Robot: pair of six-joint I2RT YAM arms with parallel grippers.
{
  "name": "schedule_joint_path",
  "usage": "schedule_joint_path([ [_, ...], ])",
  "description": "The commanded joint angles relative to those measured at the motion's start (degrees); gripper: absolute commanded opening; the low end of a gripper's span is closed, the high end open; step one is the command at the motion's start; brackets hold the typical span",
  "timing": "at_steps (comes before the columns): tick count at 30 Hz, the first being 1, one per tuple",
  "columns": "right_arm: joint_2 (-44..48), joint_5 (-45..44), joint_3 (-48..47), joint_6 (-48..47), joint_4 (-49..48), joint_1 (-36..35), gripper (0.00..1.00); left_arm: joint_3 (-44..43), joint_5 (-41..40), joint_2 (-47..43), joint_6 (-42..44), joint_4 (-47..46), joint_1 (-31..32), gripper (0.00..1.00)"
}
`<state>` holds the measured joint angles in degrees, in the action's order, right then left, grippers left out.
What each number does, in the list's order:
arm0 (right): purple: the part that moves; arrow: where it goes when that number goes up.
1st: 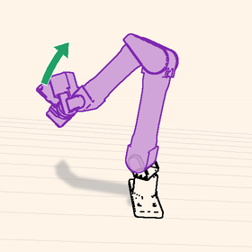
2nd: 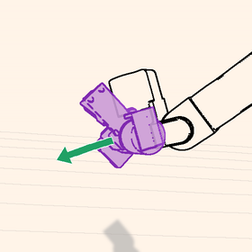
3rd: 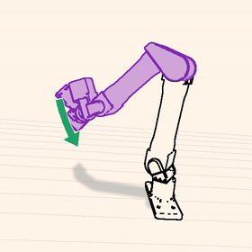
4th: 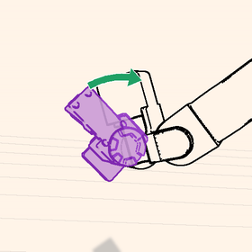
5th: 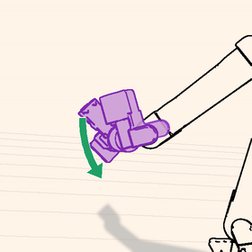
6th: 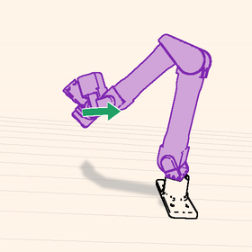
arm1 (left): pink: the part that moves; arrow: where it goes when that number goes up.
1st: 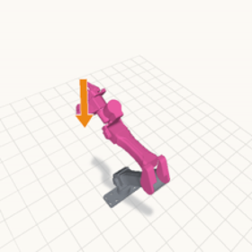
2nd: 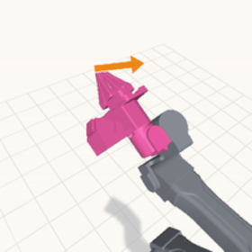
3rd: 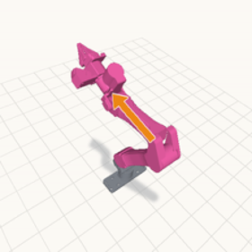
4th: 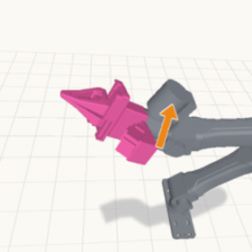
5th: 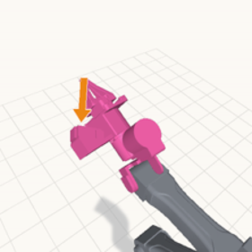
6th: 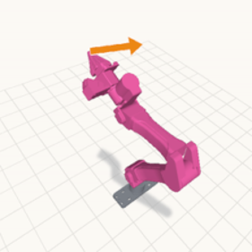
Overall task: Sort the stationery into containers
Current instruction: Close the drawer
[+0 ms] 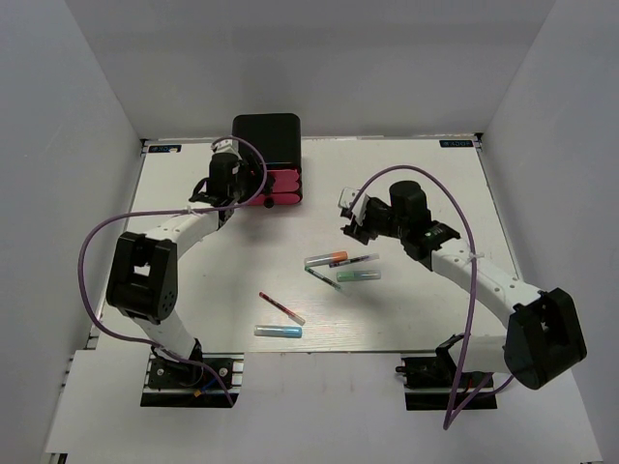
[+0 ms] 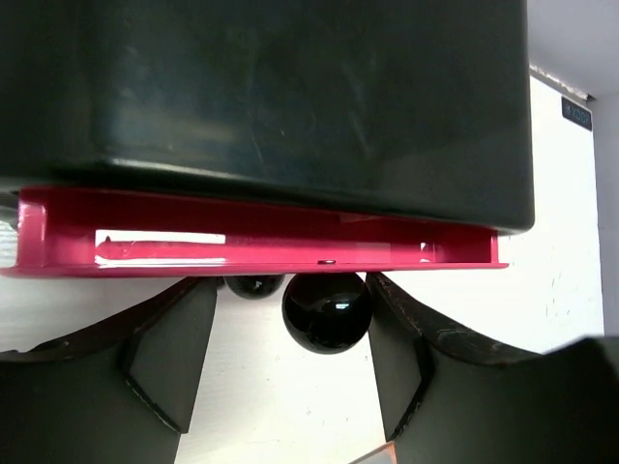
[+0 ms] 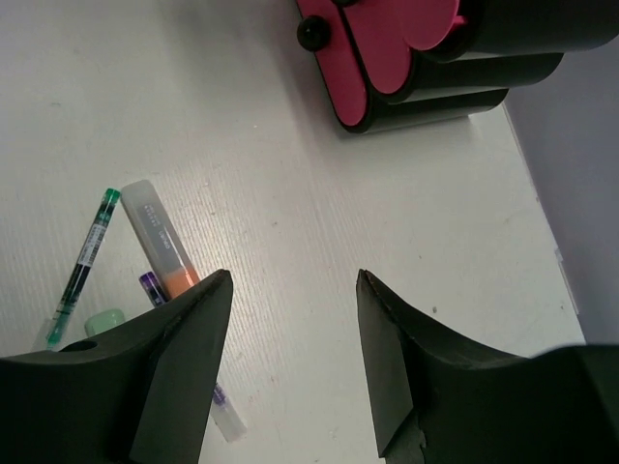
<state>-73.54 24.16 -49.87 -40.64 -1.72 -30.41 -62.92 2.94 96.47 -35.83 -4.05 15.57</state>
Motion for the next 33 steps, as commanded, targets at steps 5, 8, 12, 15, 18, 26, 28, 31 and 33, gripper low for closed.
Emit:
schedule_joint_path([
  [5,2.3,0.9,1.6,1.1,0.0,0.5,0.60,-2.5,-4.1,0.7,-0.6,-4.3,-0.2,0.71],
  [8,2.6,1.0,2.3,1.4,0.0,0.8,0.60,-2.5,-4.6,1.3,-1.6,-5.6,-0.2,0.70],
  [12,3.1,1.1,3.1,1.9,0.2,0.8,0.60,-2.5,-5.1,1.8,-2.7,-6.3,-0.2,0.70],
  [15,3.4,1.2,3.6,1.9,0.4,0.8,0.60,-2.5,-6.5,1.8,-3.9,-6.3,-0.2,0.67],
  [18,3.6,1.3,4.3,2.0,0.7,1.0,0.60,-2.5,-7.1,2.3,-3.9,-7.0,-0.2,0.67],
  [26,4.0,1.4,5.7,1.4,1.0,1.1,0.60,-0.4,-1.8,1.2,-1.4,-5.1,0.3,0.72],
  [28,3.8,1.7,6.1,1.4,0.9,1.1,0.60,-0.4,-0.7,0.6,0.6,-3.9,0.3,0.72],
  [31,3.6,2.0,6.5,1.4,0.8,1.1,0.60,-0.4,-0.7,1.1,2.0,-1.7,0.3,0.72],
  [33,3.6,2.2,6.6,1.3,0.7,1.0,0.60,-0.4,-0.7,1.6,2.6,-1.1,0.3,0.72],
])
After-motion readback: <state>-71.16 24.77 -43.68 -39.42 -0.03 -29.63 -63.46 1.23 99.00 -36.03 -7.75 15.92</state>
